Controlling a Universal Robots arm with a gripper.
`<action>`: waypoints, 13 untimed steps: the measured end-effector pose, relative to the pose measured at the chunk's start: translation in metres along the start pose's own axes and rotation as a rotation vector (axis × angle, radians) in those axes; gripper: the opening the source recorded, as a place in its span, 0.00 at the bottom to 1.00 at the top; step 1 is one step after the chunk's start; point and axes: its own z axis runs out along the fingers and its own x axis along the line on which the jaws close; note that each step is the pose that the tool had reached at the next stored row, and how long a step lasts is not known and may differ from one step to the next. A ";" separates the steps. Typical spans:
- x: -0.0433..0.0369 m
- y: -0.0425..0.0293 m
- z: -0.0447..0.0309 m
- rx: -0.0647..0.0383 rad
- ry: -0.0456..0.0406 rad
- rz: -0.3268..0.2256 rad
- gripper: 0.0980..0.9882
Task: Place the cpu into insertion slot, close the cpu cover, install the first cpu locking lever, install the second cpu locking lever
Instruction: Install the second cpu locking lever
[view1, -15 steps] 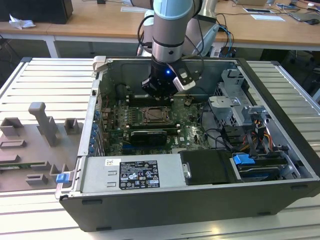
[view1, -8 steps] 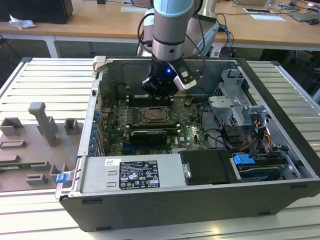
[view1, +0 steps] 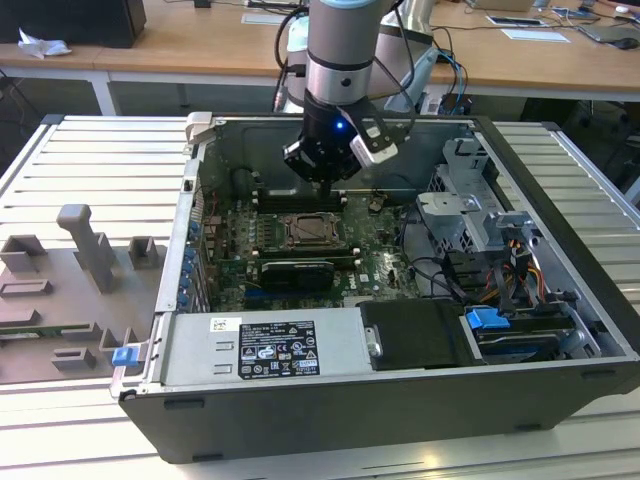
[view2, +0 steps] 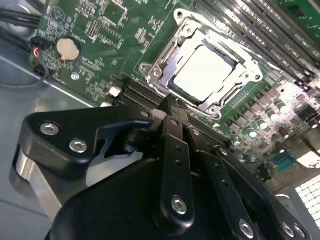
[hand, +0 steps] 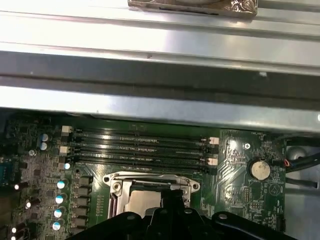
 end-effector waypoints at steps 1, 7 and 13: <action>0.0002 -0.0014 -0.0001 0.000 -0.0001 0.000 0.01; 0.0016 -0.0166 -0.0013 0.000 0.0000 0.000 0.01; 0.0025 -0.0284 -0.0022 0.000 0.0000 0.000 0.01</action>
